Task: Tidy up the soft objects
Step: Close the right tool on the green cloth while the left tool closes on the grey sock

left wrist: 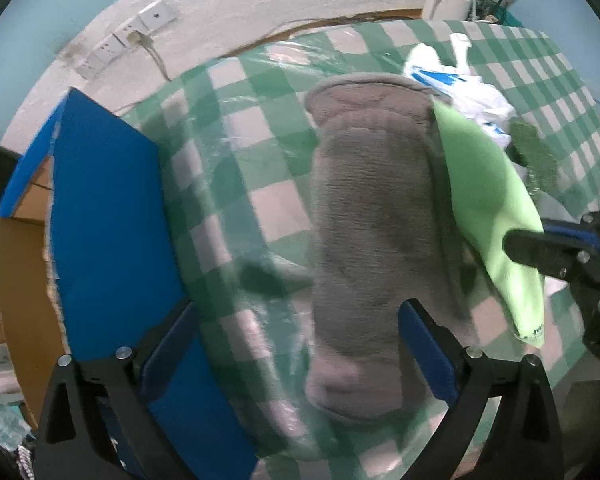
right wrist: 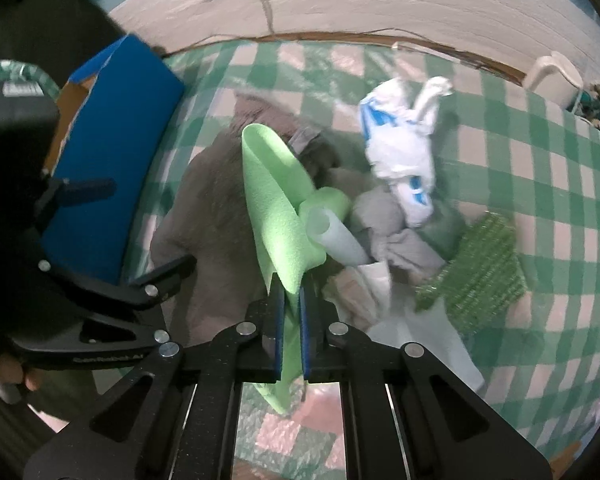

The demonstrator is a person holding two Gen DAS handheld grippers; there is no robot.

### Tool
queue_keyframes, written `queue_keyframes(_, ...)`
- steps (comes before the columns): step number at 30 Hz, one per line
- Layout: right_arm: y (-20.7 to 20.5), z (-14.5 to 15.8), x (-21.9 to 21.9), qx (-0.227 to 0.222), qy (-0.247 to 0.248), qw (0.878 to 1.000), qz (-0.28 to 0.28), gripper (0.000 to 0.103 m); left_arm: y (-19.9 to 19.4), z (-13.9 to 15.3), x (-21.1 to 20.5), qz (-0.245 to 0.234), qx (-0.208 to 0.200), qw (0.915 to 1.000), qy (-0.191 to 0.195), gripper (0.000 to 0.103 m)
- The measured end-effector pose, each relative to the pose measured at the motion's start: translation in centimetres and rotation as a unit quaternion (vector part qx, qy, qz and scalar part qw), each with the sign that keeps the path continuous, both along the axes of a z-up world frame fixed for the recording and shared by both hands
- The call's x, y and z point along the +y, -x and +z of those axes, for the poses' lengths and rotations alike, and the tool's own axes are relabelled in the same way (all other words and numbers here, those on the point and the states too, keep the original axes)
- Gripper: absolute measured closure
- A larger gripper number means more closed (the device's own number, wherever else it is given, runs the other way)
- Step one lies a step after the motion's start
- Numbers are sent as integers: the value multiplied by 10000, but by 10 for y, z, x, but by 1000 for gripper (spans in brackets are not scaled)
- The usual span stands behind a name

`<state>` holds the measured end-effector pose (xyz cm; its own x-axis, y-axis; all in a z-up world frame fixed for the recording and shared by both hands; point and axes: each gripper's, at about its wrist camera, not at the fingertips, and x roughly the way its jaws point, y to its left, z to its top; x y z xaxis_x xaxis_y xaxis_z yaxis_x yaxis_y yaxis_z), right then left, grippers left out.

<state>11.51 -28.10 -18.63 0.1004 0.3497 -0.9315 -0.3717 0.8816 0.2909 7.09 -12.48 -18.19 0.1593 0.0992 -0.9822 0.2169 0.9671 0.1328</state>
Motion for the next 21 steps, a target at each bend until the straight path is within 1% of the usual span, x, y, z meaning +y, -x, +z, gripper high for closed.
queue_keyframes(1, -1, 4, -2, -18, -28, 10000, -49, 97, -1, -1, -1, -8, 63, 9999, 80, 3)
queue_keyframes(2, 7, 8, -5, -43, -52, 9999, -82, 97, -1, -2, -3, 2, 158, 9998, 153, 3)
queue_keyframes(4, 8, 14, -5, -69, -133, 9998, -142, 97, -2, -6, -4, 11, 219, 9996, 158, 3)
queue_keyframes(5, 11, 18, -15, -71, -173, 9997, -161, 97, -3, -8, -5, 3, 241, 9996, 142, 3)
queue_keyframes(7, 12, 24, -18, -107, -223, 9995, -197, 97, -6, -13, -5, 6, 320, 9994, 134, 3)
queue_keyframes(8, 14, 30, -24, -122, -248, 9994, -206, 97, -8, -15, -5, 43, 354, 9992, 157, 3)
queue_keyframes(11, 15, 37, -27, -152, -303, 9991, -250, 97, -17, -21, -1, 205, 503, 9980, 322, 3)
queue_keyframes(13, 15, 40, -28, -169, -321, 9990, -269, 97, -22, -27, 0, 257, 623, 9971, 362, 3)
queue_keyframes(17, 15, 44, -28, -210, -324, 9989, -270, 97, -34, -34, 2, 329, 684, 9962, 437, 3)
queue_keyframes(20, 14, 43, -28, -206, -323, 9989, -260, 97, -36, -38, 0, 326, 629, 9962, 511, 4)
queue_keyframes(21, 15, 43, -30, -201, -324, 9990, -250, 97, -38, -39, -1, 313, 612, 9963, 514, 10)
